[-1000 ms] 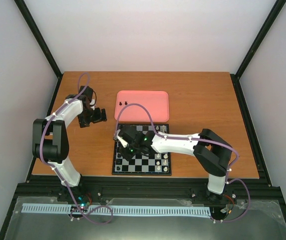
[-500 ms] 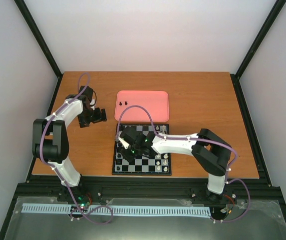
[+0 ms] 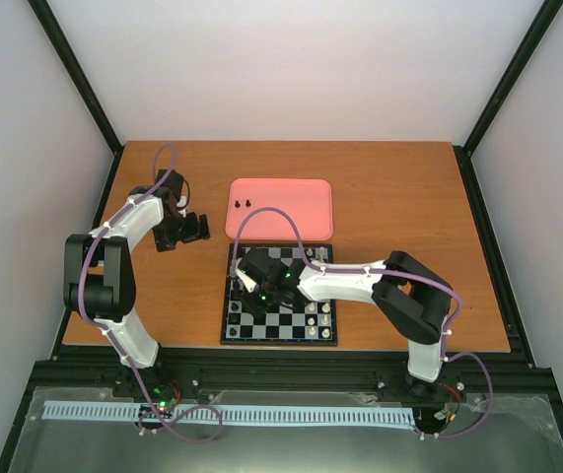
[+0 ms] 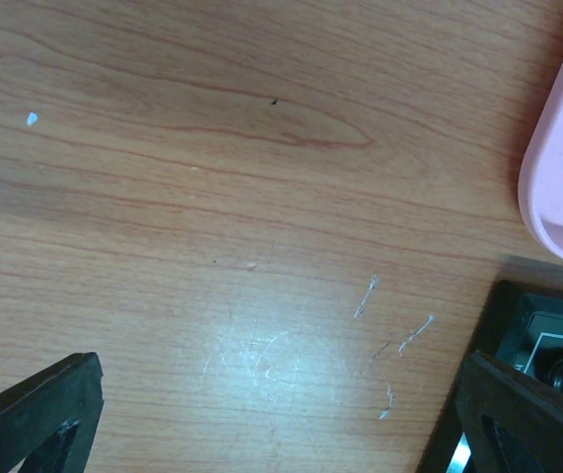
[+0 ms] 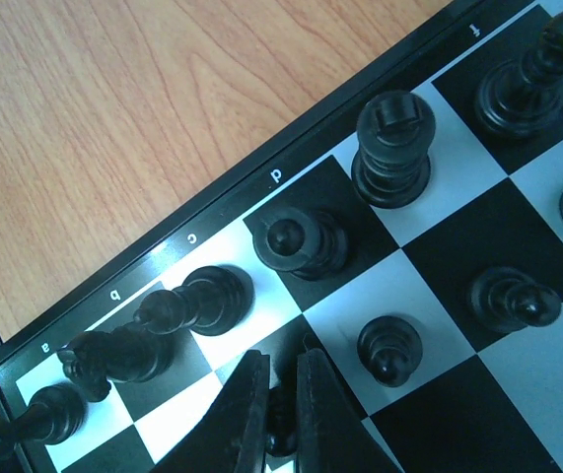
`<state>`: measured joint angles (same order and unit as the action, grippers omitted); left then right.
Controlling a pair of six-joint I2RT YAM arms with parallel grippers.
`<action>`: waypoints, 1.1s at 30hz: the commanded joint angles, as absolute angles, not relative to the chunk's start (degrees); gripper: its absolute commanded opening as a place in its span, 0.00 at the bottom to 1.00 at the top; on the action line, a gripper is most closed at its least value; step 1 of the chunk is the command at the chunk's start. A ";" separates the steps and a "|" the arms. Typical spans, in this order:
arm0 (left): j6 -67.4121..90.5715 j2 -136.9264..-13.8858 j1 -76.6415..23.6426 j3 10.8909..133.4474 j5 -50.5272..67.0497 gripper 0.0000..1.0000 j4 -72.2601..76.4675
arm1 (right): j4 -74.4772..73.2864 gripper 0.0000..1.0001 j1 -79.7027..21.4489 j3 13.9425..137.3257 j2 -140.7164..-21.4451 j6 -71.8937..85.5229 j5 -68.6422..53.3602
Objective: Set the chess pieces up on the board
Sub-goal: Place the chess piece on the chessboard.
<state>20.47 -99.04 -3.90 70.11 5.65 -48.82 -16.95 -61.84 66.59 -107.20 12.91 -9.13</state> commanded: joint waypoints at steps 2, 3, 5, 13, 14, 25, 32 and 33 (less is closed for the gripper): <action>19.19 -99.60 -3.70 70.58 5.17 1.00 -48.21 | -15.91 0.06 -61.32 66.18 -108.36 12.66 -9.80; 19.24 -99.69 -3.68 70.64 5.15 1.00 -48.21 | -15.83 0.06 -61.26 66.15 -108.37 12.61 -9.86; 19.25 -99.81 -3.66 70.66 5.07 1.00 -48.17 | -15.82 0.08 -61.26 66.18 -108.25 12.38 -10.16; 19.19 -99.91 -3.70 70.75 5.05 1.00 -48.32 | -15.83 0.20 -61.26 65.80 -107.63 11.71 -10.47; 19.23 -99.96 -3.69 70.75 5.06 1.00 -48.26 | -15.82 0.20 -61.26 65.91 -107.64 11.74 -10.46; 19.29 -99.78 -3.70 70.80 4.93 1.00 -48.35 | -18.06 0.27 -61.26 66.58 -104.13 9.98 -10.43; 19.34 -99.88 -3.73 71.10 5.10 1.00 -48.41 | -21.50 0.32 -61.28 68.06 -100.35 9.09 -8.42; 19.30 -99.88 -3.75 71.16 4.98 1.00 -48.49 | -22.21 0.32 -61.26 68.56 -99.72 8.98 -8.08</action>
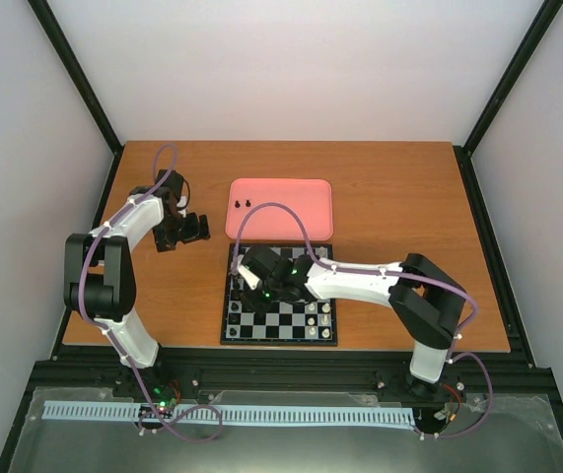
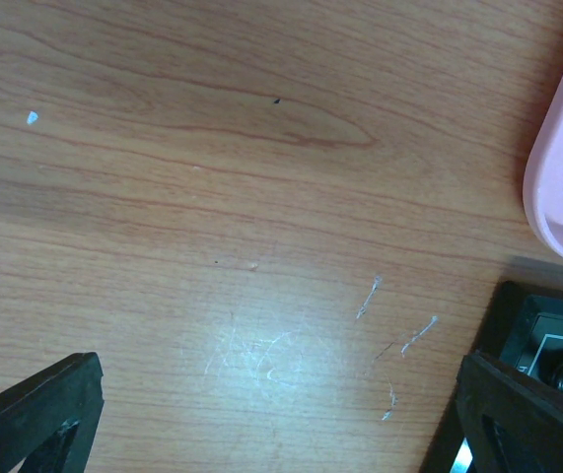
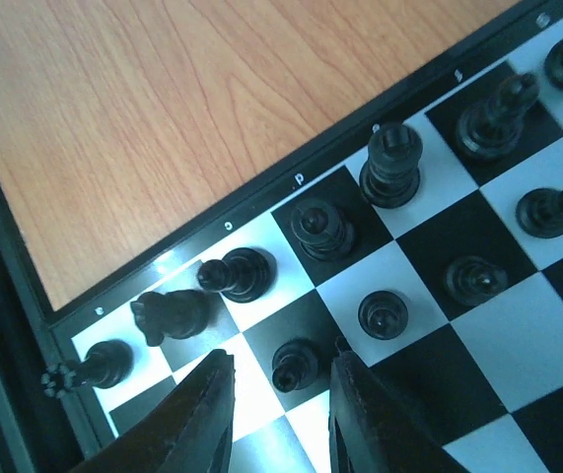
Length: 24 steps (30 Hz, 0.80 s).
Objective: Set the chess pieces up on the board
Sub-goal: Place the chess piece on the chessboard, then pick up the chess piece from the storage box.
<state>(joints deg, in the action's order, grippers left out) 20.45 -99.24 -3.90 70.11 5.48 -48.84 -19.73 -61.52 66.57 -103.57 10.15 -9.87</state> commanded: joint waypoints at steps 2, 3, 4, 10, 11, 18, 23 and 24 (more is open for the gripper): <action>19.25 -99.76 -3.66 71.25 4.84 1.00 -48.56 | -23.55 0.34 -61.22 69.57 -98.14 8.88 -7.30; 19.25 -99.61 -3.72 71.32 4.81 1.00 -48.67 | -24.09 0.35 -61.13 70.06 -97.26 8.92 -6.83; 19.25 -99.54 -3.70 71.34 4.75 1.00 -48.69 | -24.71 0.36 -60.95 70.62 -96.35 9.00 -6.37; 19.33 -99.06 -3.73 71.37 4.91 1.00 -49.01 | -29.78 0.48 -55.63 78.41 -96.82 7.84 -4.61; 19.40 -98.99 -3.71 71.37 4.99 1.00 -48.93 | -29.97 0.50 -54.24 79.80 -97.97 7.75 -4.45; 19.32 -99.46 -3.74 71.92 5.50 1.00 -48.68 | -32.65 0.73 -45.50 97.57 -113.65 8.62 -3.60; 19.15 -99.54 -3.77 72.33 5.99 1.00 -48.67 | -36.97 1.00 -43.49 112.47 -125.95 8.09 -0.83; 19.16 -99.61 -3.76 72.29 6.14 1.00 -48.69 | -38.09 1.00 -42.98 115.24 -128.35 8.49 -1.36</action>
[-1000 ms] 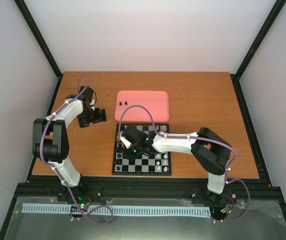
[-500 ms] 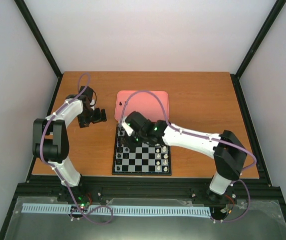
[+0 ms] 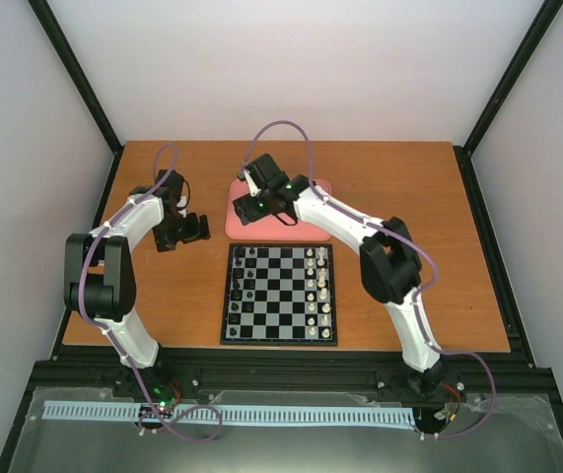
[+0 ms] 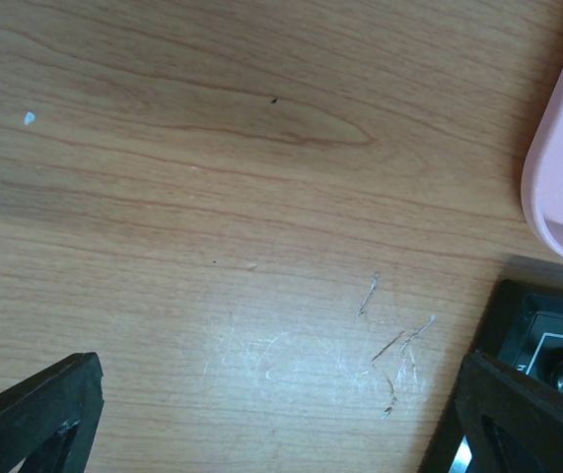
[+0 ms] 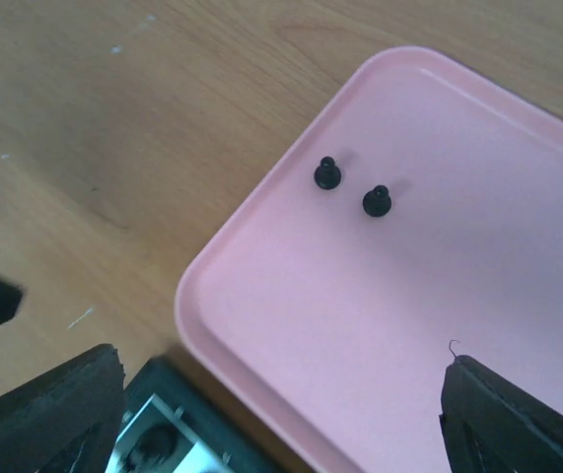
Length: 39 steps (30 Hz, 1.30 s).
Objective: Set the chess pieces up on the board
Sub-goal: Pick up the chess piece from the storage box.
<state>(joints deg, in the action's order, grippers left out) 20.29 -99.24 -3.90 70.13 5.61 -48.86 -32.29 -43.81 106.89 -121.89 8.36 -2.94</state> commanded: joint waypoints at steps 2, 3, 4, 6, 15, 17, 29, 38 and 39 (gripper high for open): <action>19.26 -99.85 -3.70 72.13 6.53 1.00 -48.56 | -39.68 1.00 -41.41 120.75 -132.70 9.88 -3.79; 19.30 -99.92 -3.70 72.01 6.51 1.00 -48.52 | -39.95 1.00 -40.79 122.87 -134.46 10.41 -4.59; 19.33 -100.07 -3.69 71.88 6.53 1.00 -48.47 | -39.84 1.00 -40.33 124.46 -135.95 10.65 -4.91; 19.33 -100.48 -3.75 71.66 6.76 1.00 -48.40 | -40.19 1.00 -39.54 129.47 -139.21 10.70 -4.55; 19.66 -103.14 -3.69 71.61 8.16 1.00 -48.09 | -39.70 0.74 -35.86 140.29 -150.82 12.13 -8.16; 19.64 -103.79 -3.68 71.83 8.32 1.00 -48.00 | -39.38 0.67 -35.52 140.72 -151.92 12.45 -9.52; 20.17 -105.39 -3.74 73.04 9.49 1.00 -47.57 | -36.62 0.66 -35.51 141.98 -154.41 12.66 -13.20; 20.50 -104.40 -3.74 72.35 10.50 1.00 -47.82 | -35.46 0.57 -35.48 145.21 -158.58 14.23 -12.94; 20.51 -104.29 -3.77 72.25 10.56 1.00 -47.82 | -35.38 0.55 -35.49 145.34 -158.78 14.44 -12.98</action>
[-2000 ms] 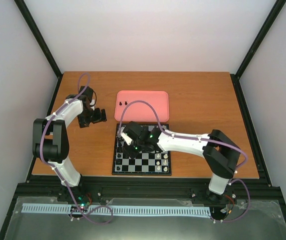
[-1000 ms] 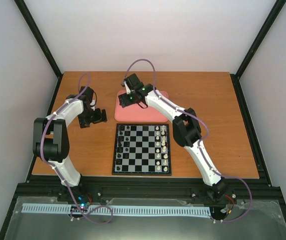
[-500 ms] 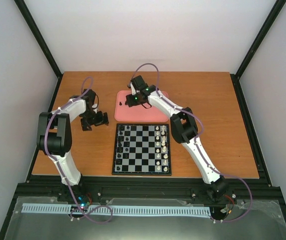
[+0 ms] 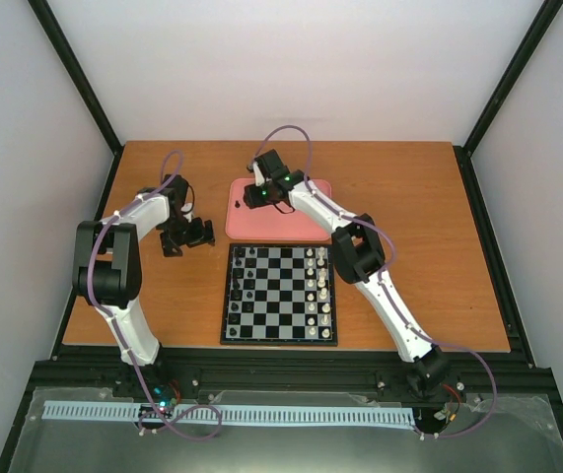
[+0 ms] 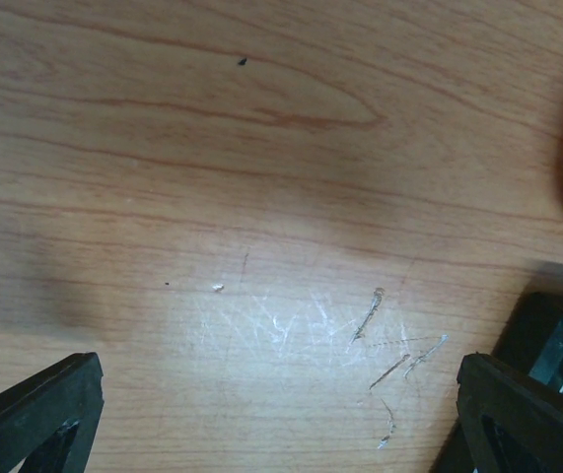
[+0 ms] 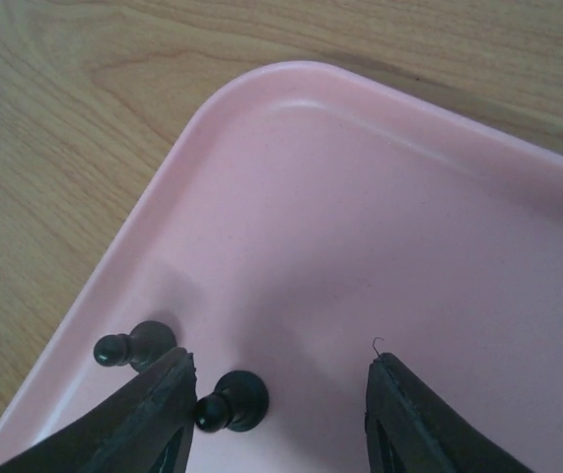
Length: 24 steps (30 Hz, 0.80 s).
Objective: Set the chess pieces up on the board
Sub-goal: Pick up the chess piece from the storage box.
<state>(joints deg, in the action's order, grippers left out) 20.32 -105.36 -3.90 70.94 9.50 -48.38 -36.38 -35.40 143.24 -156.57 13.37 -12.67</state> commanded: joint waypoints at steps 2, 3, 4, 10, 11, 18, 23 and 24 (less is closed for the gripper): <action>20.36 -104.43 -3.73 72.23 10.61 1.00 -47.82 | -35.12 0.50 -35.51 145.42 -158.99 14.65 -12.85; 20.24 -104.56 -3.73 72.24 10.75 1.00 -47.88 | -34.94 0.47 -35.51 145.38 -158.99 14.74 -12.69; 20.25 -104.73 -3.75 72.25 10.95 1.00 -47.82 | -34.95 0.44 -35.51 145.37 -158.99 14.76 -12.46; 20.32 -105.21 -3.75 72.33 11.94 1.00 -47.53 | -35.58 0.24 -35.51 145.38 -159.03 14.74 -11.73; 20.38 -105.17 -3.69 72.27 12.08 1.00 -47.40 | -35.74 0.20 -35.51 145.38 -158.91 14.76 -11.51; 20.56 -104.69 -3.74 71.24 12.81 1.00 -46.89 | -37.28 0.03 -35.51 145.07 -156.52 12.40 -9.44; 20.62 -104.03 -3.71 71.36 12.59 1.00 -46.92 | -37.97 0.03 -35.51 141.32 -149.75 9.08 -7.73; 20.58 -103.86 -3.69 71.41 12.51 1.00 -46.93 | -38.07 0.03 -35.51 139.62 -147.74 8.64 -7.66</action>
<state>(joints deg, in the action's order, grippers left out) 20.34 -105.36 -3.90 70.94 12.08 -47.62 -36.12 -35.40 142.96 -156.24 11.79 -9.67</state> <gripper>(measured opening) 0.998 0.072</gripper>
